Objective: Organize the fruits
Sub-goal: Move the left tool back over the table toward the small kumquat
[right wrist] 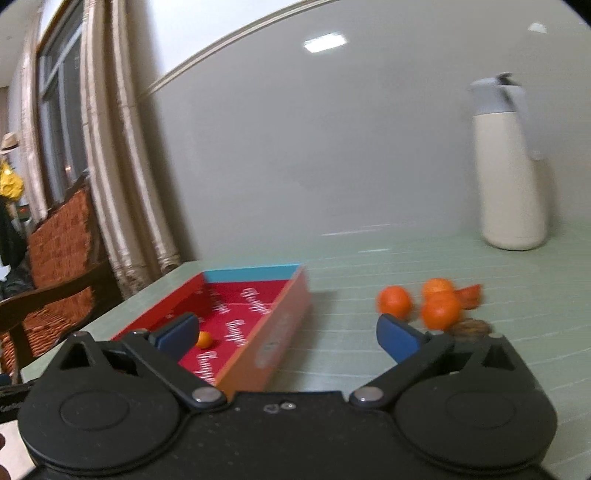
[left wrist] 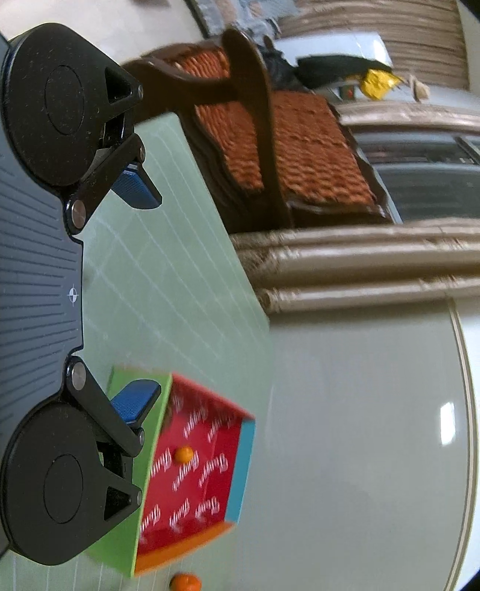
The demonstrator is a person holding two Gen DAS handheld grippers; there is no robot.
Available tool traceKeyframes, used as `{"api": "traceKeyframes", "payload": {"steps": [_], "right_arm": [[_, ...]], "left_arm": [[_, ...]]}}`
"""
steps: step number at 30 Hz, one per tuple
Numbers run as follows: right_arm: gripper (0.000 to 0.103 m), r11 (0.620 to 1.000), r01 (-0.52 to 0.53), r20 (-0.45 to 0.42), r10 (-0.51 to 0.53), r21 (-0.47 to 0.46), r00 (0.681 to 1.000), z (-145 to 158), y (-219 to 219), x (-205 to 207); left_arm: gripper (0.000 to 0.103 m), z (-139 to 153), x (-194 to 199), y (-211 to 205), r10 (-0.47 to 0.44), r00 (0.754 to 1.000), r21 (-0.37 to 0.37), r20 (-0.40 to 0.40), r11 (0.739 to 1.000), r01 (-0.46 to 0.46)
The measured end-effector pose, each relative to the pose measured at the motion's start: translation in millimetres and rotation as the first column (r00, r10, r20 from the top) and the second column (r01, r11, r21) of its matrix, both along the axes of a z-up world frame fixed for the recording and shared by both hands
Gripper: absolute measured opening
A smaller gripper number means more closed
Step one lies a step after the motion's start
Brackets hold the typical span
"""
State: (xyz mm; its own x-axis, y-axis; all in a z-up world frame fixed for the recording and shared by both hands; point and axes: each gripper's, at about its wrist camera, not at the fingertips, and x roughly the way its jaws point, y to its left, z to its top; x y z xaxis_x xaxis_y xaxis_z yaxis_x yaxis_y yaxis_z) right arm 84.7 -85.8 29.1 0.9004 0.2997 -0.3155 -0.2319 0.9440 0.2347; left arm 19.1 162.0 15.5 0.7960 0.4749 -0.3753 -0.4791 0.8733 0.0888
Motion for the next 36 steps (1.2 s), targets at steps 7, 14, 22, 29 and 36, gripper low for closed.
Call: {"api": "traceKeyframes", "payload": {"steps": [7,14,22,29,36], "right_arm": [[0.103,0.993,0.114,-0.013,-0.114,0.016,0.993,-0.2,-42.2,-3.9],[0.103,0.972,0.232,-0.016,-0.231,0.041,0.973,-1.0,-84.7,-11.0],[0.103,0.939,0.331,-0.051,-0.328,0.092,0.943,-5.8,-123.9,-17.3],[0.103,0.917,0.392,-0.035,-0.390,0.073,0.920,-6.5,-143.5,-28.0],[0.103,0.887,0.457,-0.071,-0.453,0.069,0.889,-14.2,-169.5,-35.9]], "left_arm": [[0.098,6.2,1.3,-50.9,-0.126,0.991,0.096,0.043,0.988,0.122],[0.098,8.2,1.0,-104.0,-0.269,0.961,0.197,0.067,0.948,0.251],[0.098,2.0,-0.8,-161.8,-0.441,0.897,0.254,0.040,0.873,0.417],[0.098,-7.4,8.3,-197.1,-0.537,0.843,0.206,-0.023,0.823,0.530],[0.098,-17.9,20.4,-221.0,-0.600,0.797,0.107,-0.075,0.789,0.604]]}}
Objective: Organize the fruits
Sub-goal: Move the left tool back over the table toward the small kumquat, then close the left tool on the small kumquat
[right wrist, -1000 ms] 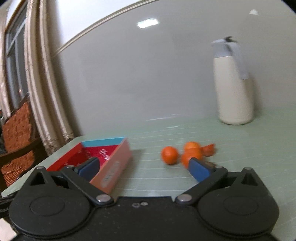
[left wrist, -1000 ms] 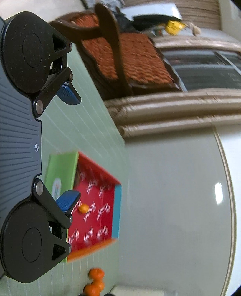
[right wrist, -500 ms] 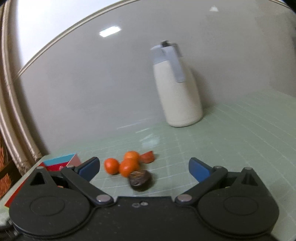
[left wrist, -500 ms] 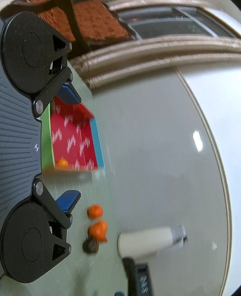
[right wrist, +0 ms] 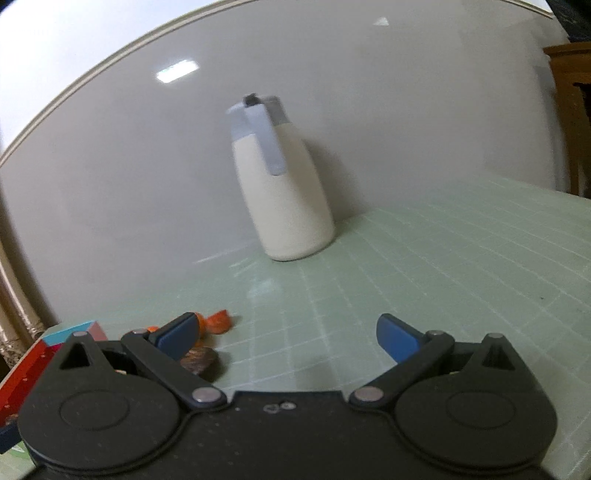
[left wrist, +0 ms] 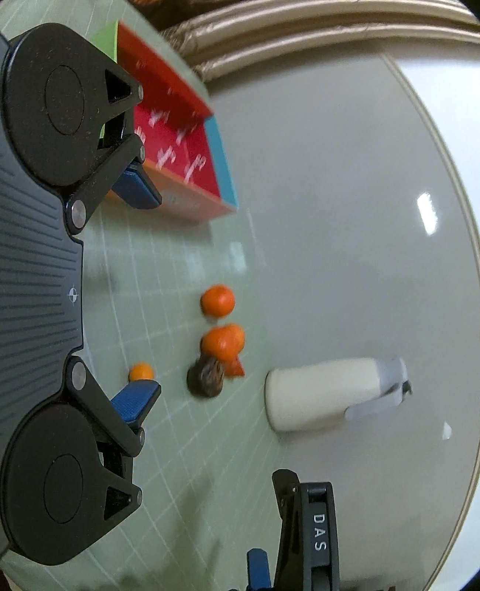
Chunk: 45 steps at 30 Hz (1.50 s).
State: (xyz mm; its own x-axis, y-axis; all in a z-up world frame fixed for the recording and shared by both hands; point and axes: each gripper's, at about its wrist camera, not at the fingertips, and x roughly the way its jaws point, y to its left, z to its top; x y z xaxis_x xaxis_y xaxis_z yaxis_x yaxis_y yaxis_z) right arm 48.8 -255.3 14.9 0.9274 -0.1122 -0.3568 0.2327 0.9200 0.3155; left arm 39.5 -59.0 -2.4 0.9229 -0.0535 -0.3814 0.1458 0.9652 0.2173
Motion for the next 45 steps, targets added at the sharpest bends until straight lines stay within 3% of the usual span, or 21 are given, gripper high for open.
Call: {"api": "traceKeyframes", "payload": {"steps": [12,17,20,22,33,45], "right_arm": [[0.103,0.999,0.042,-0.012,-0.042,0.017,0.999,-5.8,-23.5,-9.4],[0.103,0.999,0.047,-0.013,-0.047,0.021,0.999,-5.3,-27.1,-10.9],[0.103,0.999,0.048,-0.013,-0.048,0.020,0.999,-4.6,-27.3,-14.1],[0.103,0.999,0.050,-0.012,-0.049,0.022,0.999,-4.6,-27.6,-14.5],[0.103,0.998,0.050,-0.017,-0.049,0.030,0.999,-5.1,-28.7,-10.3],[0.103,0.999,0.035,-0.021,-0.035,0.022,0.999,-7.1,-27.3,-8.6]], "left_arm": [[0.097,-17.1,36.2,-9.2,-0.029,0.983,-0.175,-0.180,0.985,-0.003],[0.077,-22.3,45.0,-14.1,-0.048,0.974,-0.195,-0.220,0.981,0.004],[0.072,-22.3,45.5,-16.1,-0.048,0.975,-0.198,-0.218,0.980,0.004],[0.061,-21.6,45.4,-17.8,-0.055,0.975,-0.198,-0.215,0.980,0.012],[0.037,-20.6,39.6,-26.4,-0.073,0.977,-0.173,-0.201,0.984,0.038],[0.035,-19.9,40.3,-26.3,-0.075,0.976,-0.179,-0.205,0.983,0.038]]}}
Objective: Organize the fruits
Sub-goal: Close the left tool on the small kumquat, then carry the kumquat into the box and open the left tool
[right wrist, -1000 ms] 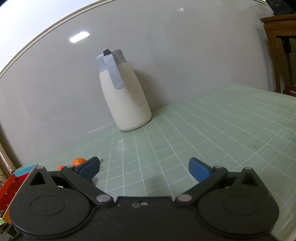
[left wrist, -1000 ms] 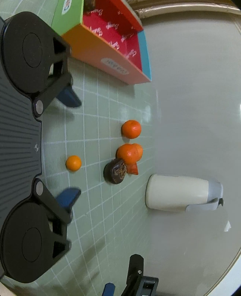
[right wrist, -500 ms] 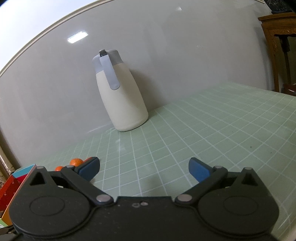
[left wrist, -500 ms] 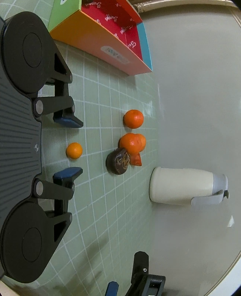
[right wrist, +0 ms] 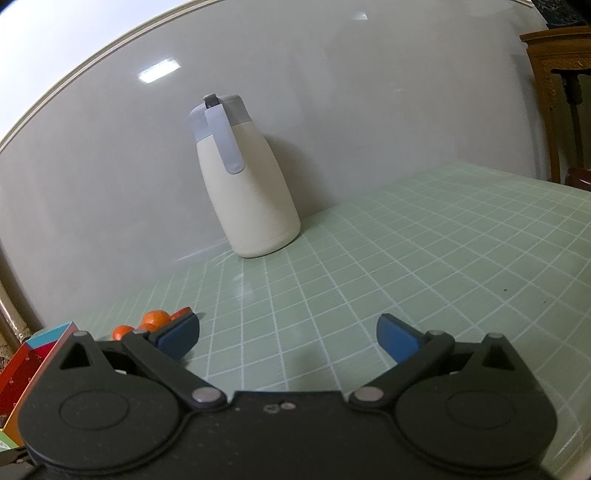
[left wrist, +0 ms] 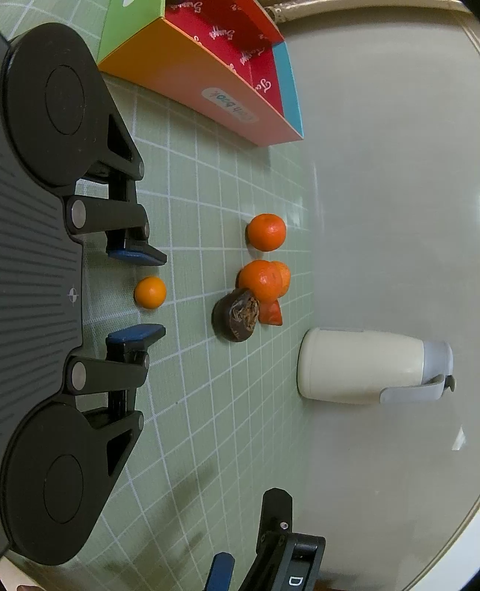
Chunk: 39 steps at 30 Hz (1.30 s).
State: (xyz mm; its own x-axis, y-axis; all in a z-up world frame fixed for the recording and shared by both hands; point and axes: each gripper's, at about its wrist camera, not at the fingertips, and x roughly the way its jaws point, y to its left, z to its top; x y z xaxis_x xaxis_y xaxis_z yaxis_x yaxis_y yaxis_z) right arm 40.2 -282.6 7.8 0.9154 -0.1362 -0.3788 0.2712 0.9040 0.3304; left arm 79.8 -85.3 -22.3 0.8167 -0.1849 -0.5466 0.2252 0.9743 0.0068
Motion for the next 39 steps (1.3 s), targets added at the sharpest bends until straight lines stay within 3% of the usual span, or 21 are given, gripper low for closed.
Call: {"api": "traceKeyframes", "payload": {"steps": [5,6,7,23,39], "right_arm": [[0.103,1.000,0.002,-0.002,-0.002,0.003,1.000,-0.5,-0.4,0.5],[0.103,1.000,0.002,-0.002,-0.002,0.004,1.000,-0.4,-0.5,0.5],[0.103,1.000,0.001,-0.001,-0.001,0.004,1.000,-0.1,-0.2,0.6],[0.103,1.000,-0.012,-0.006,0.012,0.000,1.000,-1.5,-1.0,2.8],[0.103,0.999,-0.043,-0.004,0.043,-0.010,0.999,-0.1,9.4,3.8]], "left_arm": [[0.032,0.4,0.0,0.7,0.000,1.000,-0.007,-0.003,1.000,0.000],[0.020,0.6,-0.1,0.9,0.000,1.000,-0.008,-0.003,1.000,0.000],[0.019,0.9,0.1,1.4,-0.004,1.000,-0.013,-0.005,1.000,0.004],[0.019,1.8,-0.8,0.8,-0.002,1.000,-0.008,0.001,1.000,0.002],[0.019,18.8,-9.8,20.7,0.062,0.994,0.017,0.092,0.998,-0.064]]}}
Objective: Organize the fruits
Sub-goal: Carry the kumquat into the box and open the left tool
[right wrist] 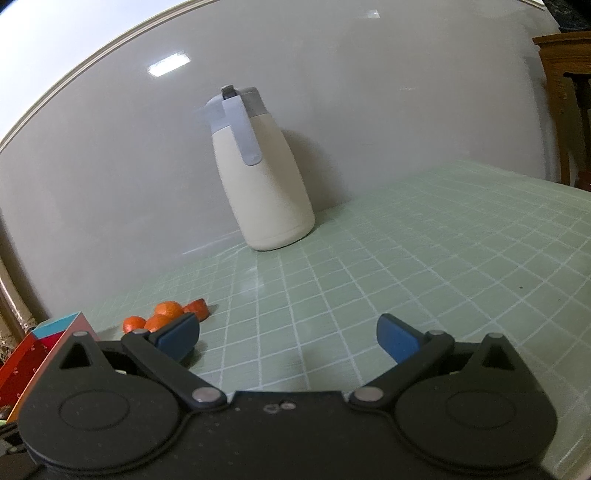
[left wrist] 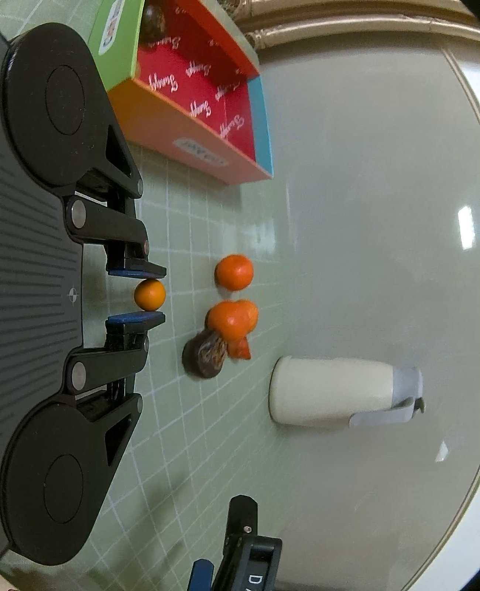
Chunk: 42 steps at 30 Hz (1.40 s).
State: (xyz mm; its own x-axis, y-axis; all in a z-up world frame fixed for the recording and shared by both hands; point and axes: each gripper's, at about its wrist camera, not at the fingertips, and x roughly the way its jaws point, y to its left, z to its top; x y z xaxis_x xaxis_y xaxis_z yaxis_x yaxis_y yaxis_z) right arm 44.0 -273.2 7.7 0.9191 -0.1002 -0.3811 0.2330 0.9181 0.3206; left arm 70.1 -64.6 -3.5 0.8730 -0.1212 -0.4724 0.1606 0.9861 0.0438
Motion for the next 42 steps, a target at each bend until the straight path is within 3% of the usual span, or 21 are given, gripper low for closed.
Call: {"api": "traceKeyframes", "payload": {"steps": [10,21,42], "right_arm": [[0.103,0.999,-0.041,0.000,0.041,-0.016,0.999,1.8,18.9,4.2],[0.103,0.995,-0.090,-0.001,0.090,-0.036,0.996,3.5,40.8,11.0],[0.103,0.968,-0.235,-0.021,0.234,-0.090,0.972,2.0,101.3,27.6]], "left_arm": [[0.019,10.9,-5.7,21.1,0.036,0.998,-0.002,0.047,0.999,-0.036],[0.019,23.3,-6.9,60.2,0.152,0.984,-0.019,0.098,0.988,-0.151],[0.019,22.0,2.4,134.6,0.334,0.942,-0.073,0.031,0.941,-0.331]]}}
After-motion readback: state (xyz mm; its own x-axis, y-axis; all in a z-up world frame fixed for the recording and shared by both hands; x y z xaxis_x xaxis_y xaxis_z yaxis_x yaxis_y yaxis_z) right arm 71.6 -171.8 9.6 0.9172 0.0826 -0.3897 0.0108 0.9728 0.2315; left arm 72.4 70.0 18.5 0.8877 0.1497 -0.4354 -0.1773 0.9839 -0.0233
